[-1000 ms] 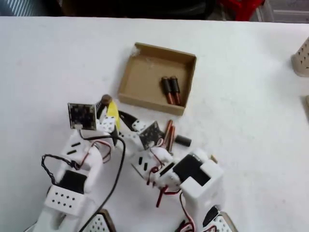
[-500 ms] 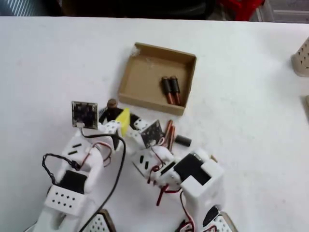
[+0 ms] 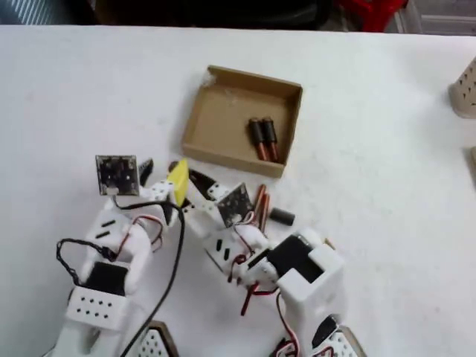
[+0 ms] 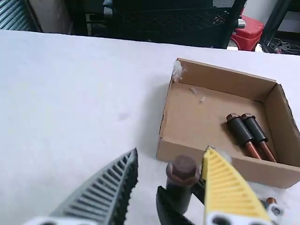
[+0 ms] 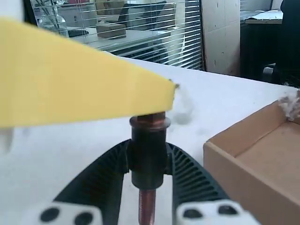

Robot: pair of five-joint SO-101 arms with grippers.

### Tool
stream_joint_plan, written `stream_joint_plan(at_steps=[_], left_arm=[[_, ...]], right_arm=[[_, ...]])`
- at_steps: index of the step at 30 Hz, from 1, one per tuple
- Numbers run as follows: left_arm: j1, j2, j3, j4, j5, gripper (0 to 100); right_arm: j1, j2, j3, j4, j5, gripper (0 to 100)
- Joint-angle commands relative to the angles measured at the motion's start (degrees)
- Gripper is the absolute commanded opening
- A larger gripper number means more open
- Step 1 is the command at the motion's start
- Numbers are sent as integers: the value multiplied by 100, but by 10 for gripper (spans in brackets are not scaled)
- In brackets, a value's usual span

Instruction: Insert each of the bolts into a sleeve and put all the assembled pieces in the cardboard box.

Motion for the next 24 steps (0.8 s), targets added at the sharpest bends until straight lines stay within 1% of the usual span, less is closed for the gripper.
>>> stream_joint_plan(at_steps=[1,9,15,19,21,24], left_arm=[[-66,-119,-255,18,35,248],[-101,-127,-396,9,79,248],[-101,-127,-774,18,721,246],[-110,-127,-791,26,738,244],[-110,-127,-809,167,730,244],[-110,-224,-862,299,730,186]], right_arm=[[66,-92,-44,-189,62,16],[66,-92,-44,-189,62,16],[66,-92,-44,-189,62,16],[66,-92,-44,-189,62,16],[66,-92,-44,-180,62,16],[66,-92,-53,-171,62,16]])
